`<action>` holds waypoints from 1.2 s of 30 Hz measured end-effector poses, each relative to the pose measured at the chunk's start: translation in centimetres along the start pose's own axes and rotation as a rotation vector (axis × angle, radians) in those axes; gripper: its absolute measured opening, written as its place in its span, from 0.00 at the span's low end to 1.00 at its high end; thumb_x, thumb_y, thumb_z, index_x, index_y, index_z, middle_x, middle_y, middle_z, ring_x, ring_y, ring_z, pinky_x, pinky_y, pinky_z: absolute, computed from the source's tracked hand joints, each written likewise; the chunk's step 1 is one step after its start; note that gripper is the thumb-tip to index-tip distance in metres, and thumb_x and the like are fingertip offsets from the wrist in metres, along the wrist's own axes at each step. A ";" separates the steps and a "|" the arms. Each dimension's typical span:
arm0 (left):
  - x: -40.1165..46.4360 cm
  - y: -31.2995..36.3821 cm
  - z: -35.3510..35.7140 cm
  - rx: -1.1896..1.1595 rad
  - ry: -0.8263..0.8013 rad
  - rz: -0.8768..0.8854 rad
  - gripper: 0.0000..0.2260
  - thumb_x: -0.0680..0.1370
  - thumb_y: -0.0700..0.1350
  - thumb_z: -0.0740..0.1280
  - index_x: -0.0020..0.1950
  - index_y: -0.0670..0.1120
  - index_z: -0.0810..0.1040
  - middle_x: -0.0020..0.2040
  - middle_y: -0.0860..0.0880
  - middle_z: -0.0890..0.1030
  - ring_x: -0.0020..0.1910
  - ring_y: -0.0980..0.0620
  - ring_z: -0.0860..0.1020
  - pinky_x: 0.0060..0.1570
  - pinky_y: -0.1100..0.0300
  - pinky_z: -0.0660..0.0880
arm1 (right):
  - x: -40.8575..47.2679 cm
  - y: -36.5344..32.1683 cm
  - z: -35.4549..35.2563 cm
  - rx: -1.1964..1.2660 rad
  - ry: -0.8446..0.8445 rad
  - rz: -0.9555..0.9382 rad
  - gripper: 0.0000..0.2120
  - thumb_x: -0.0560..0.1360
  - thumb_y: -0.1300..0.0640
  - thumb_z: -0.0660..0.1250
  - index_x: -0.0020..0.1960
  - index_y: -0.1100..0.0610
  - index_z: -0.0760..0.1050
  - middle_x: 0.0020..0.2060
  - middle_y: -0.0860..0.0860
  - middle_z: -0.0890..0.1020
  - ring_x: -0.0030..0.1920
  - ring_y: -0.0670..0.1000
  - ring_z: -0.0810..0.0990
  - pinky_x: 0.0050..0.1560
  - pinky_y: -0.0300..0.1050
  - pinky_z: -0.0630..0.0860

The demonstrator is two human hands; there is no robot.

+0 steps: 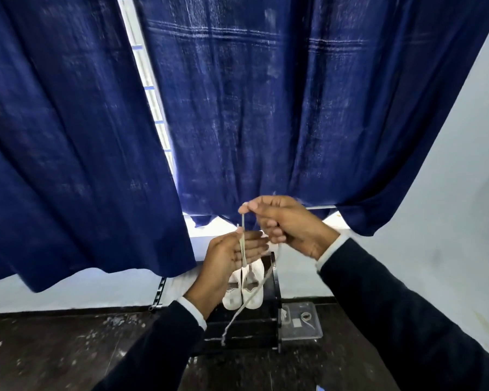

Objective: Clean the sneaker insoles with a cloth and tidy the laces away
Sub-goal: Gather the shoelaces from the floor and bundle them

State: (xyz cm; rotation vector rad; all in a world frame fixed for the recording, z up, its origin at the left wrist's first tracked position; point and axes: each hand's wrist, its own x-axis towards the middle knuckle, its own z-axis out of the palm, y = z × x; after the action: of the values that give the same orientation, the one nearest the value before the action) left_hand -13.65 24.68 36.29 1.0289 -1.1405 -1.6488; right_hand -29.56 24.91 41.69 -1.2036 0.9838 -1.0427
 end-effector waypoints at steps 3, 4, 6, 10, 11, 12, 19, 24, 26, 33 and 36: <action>0.4 0.6 -0.4 -0.209 0.109 0.022 0.17 0.85 0.46 0.59 0.61 0.33 0.80 0.54 0.35 0.84 0.52 0.40 0.85 0.56 0.49 0.81 | -1.8 3.3 2.0 0.002 -0.058 -0.021 0.12 0.83 0.53 0.64 0.58 0.60 0.81 0.26 0.47 0.63 0.24 0.43 0.60 0.23 0.34 0.56; 0.4 0.9 -0.5 -0.249 0.094 0.023 0.18 0.85 0.47 0.58 0.62 0.34 0.79 0.56 0.36 0.84 0.54 0.41 0.85 0.57 0.50 0.80 | -2.2 4.9 2.4 0.011 -0.068 0.005 0.12 0.82 0.52 0.64 0.56 0.58 0.82 0.26 0.47 0.63 0.24 0.44 0.59 0.23 0.35 0.56; 0.2 1.6 -0.7 -0.306 0.039 0.017 0.19 0.86 0.48 0.56 0.63 0.35 0.78 0.58 0.38 0.84 0.57 0.43 0.84 0.59 0.52 0.79 | -2.9 8.0 2.7 0.034 -0.070 0.088 0.12 0.82 0.50 0.65 0.52 0.57 0.82 0.26 0.47 0.64 0.24 0.44 0.59 0.24 0.36 0.56; -0.3 1.9 -0.4 -0.230 -0.017 0.040 0.18 0.86 0.47 0.55 0.55 0.36 0.80 0.51 0.37 0.86 0.49 0.43 0.86 0.50 0.54 0.83 | -2.4 11.2 0.9 0.038 -0.047 0.244 0.14 0.83 0.49 0.63 0.44 0.54 0.81 0.27 0.47 0.64 0.25 0.44 0.59 0.24 0.35 0.56; -0.4 1.7 -0.3 -0.185 -0.026 0.038 0.18 0.86 0.46 0.55 0.53 0.36 0.80 0.47 0.37 0.86 0.44 0.44 0.86 0.46 0.54 0.84 | -2.0 11.1 0.3 0.031 -0.033 0.258 0.14 0.83 0.50 0.63 0.42 0.53 0.80 0.27 0.47 0.64 0.25 0.43 0.60 0.24 0.35 0.56; -0.6 1.5 -0.2 -0.133 -0.041 0.031 0.18 0.86 0.46 0.56 0.50 0.36 0.80 0.44 0.37 0.86 0.39 0.44 0.86 0.43 0.54 0.83 | -1.6 10.7 -0.4 0.019 -0.012 0.264 0.14 0.83 0.52 0.63 0.40 0.53 0.78 0.27 0.47 0.64 0.24 0.43 0.60 0.24 0.35 0.57; -0.8 -0.3 0.0 0.213 -0.092 -0.035 0.20 0.86 0.46 0.56 0.49 0.35 0.82 0.45 0.35 0.86 0.39 0.44 0.86 0.40 0.57 0.82 | 1.0 3.3 -2.7 -0.005 0.101 0.177 0.14 0.84 0.50 0.60 0.42 0.54 0.73 0.26 0.46 0.64 0.25 0.44 0.60 0.23 0.35 0.57; 0.0 -0.5 -0.1 0.096 0.142 0.027 0.15 0.84 0.46 0.63 0.53 0.37 0.83 0.48 0.38 0.86 0.48 0.42 0.86 0.55 0.49 0.80 | -1.0 3.7 0.5 -0.050 -0.032 0.023 0.13 0.85 0.53 0.60 0.55 0.58 0.81 0.27 0.46 0.64 0.25 0.43 0.60 0.23 0.34 0.58; 0.1 0.1 -0.2 0.010 0.159 0.049 0.17 0.85 0.46 0.60 0.55 0.36 0.83 0.51 0.38 0.86 0.52 0.42 0.85 0.58 0.48 0.79 | -2.1 6.4 2.0 -0.006 -0.066 0.065 0.15 0.84 0.53 0.61 0.59 0.64 0.79 0.26 0.46 0.65 0.25 0.43 0.60 0.23 0.34 0.58; -0.1 0.9 -0.2 -0.079 -0.018 0.017 0.18 0.86 0.46 0.56 0.51 0.37 0.81 0.45 0.37 0.86 0.43 0.43 0.86 0.44 0.55 0.84 | -2.1 11.5 -0.2 0.087 -0.084 0.272 0.12 0.82 0.51 0.64 0.44 0.56 0.80 0.27 0.48 0.63 0.26 0.43 0.59 0.25 0.35 0.55; -0.5 0.7 -0.6 0.049 -0.120 0.008 0.18 0.85 0.46 0.57 0.47 0.38 0.82 0.41 0.37 0.85 0.37 0.44 0.85 0.39 0.56 0.82 | -0.6 9.9 -2.4 -0.007 -0.003 0.280 0.13 0.83 0.53 0.62 0.41 0.53 0.74 0.28 0.47 0.63 0.27 0.44 0.59 0.28 0.37 0.54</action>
State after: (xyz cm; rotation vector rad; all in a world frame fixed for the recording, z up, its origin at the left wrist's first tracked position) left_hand -12.81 24.90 36.94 0.9657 -1.2668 -1.7031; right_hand -31.08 25.58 31.61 -1.0372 1.1180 -0.8163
